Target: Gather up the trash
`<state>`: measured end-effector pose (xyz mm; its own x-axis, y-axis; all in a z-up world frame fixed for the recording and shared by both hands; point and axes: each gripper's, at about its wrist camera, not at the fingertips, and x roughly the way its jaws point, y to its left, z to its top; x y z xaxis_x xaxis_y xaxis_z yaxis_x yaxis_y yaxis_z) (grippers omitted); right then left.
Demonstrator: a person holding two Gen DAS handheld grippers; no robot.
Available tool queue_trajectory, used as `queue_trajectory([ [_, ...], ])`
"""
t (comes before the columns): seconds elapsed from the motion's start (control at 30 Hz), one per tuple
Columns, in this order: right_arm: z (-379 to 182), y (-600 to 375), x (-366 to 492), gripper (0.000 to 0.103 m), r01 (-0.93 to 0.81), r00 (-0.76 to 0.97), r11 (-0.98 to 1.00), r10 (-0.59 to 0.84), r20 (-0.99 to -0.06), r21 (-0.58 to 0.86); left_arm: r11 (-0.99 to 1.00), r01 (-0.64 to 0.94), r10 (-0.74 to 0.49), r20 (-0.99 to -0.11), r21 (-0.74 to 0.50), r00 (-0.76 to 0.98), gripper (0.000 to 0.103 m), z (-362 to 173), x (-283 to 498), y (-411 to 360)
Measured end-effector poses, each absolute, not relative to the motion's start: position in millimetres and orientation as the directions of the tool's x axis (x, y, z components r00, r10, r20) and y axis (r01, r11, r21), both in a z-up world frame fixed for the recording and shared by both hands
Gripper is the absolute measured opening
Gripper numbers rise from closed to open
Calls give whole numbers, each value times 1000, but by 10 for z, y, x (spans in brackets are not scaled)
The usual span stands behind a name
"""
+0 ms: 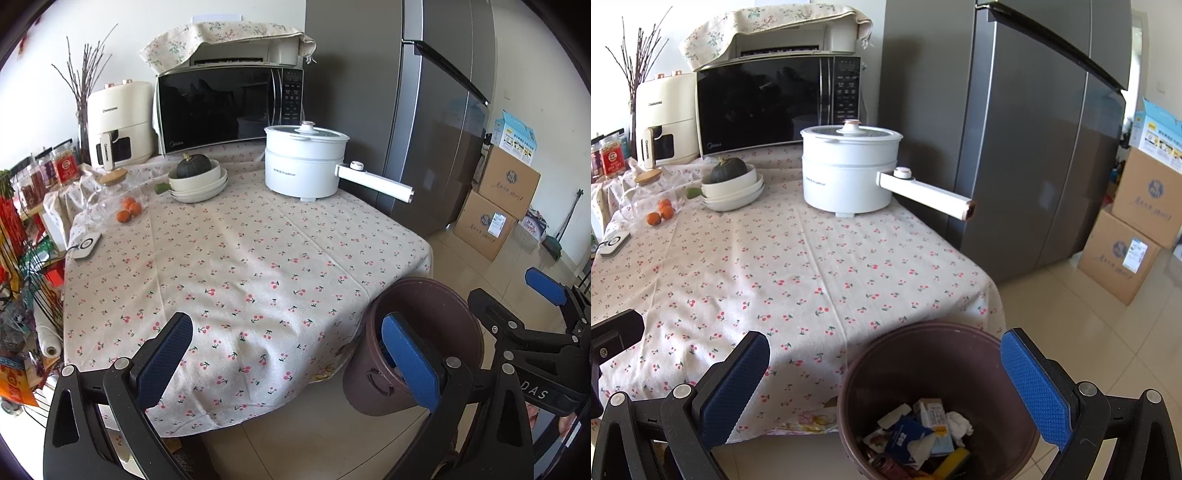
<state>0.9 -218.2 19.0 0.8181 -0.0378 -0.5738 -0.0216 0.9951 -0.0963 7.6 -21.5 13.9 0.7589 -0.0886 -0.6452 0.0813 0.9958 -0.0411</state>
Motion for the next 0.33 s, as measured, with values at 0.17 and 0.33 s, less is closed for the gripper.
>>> queue_trajectory([
  [0.17,193,-2189,7,103,-21,819,995,-39,-573,-97,995,97,-98,-631,-37,769,103,187,28,-234],
  [0.33,196,-2206,5,103,-19,819,995,-42,-572,-100,994,97,-104,-645,-46,757,103,158,49,-220],
])
